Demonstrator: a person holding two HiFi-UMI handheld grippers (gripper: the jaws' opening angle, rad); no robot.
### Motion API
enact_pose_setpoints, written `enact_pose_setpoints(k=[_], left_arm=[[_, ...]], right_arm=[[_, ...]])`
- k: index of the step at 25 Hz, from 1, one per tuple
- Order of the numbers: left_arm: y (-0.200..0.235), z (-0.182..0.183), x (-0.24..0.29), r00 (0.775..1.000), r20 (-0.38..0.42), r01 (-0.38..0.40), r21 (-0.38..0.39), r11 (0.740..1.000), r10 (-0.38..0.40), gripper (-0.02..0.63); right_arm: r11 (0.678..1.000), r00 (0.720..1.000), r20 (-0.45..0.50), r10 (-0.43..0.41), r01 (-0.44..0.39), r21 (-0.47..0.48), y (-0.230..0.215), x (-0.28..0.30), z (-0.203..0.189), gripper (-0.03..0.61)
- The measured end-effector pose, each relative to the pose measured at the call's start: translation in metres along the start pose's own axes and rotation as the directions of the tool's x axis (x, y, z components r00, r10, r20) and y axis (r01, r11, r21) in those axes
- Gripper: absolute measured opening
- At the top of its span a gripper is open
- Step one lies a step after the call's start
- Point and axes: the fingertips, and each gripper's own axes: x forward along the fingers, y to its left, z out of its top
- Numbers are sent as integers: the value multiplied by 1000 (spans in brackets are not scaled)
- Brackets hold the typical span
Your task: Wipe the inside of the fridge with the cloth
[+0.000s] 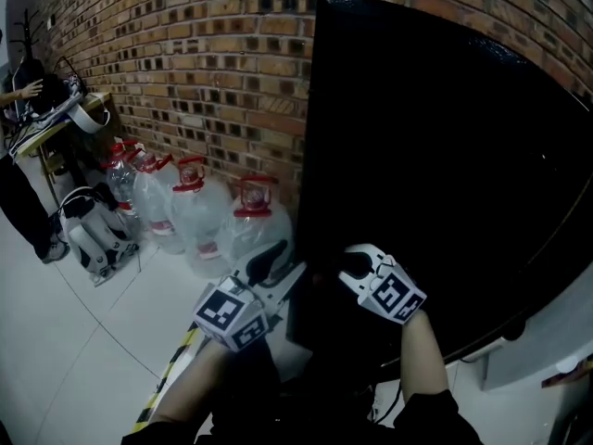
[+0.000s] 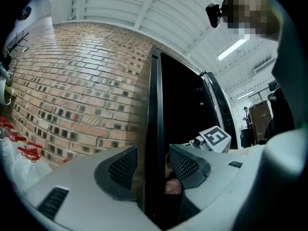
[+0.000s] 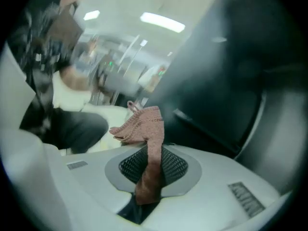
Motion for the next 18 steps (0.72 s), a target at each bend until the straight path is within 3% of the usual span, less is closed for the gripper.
enact_pose_setpoints(k=[2,4,8,18], left_arm=[[-1,-1,0,1000,-6,-2,0,1000,2,215],[-4,-3,2,1000,-14,1,2,1000,-1,215],[-6,-8,5,1000,-29,6,12,1000,-6,215],[-9,-13,13,1000,-22,19,20,1000,-18,215]], right_arm=[[994,995,-102,3,-14,-109,3,10,-8,74],[987,983,-183,-16,-13,-159,-4,17,-16,74],[989,960,-274,-55,13,-150,-22,28,-37,75],[984,923,-343,-174,153,-88,-76,44,-79,75]])
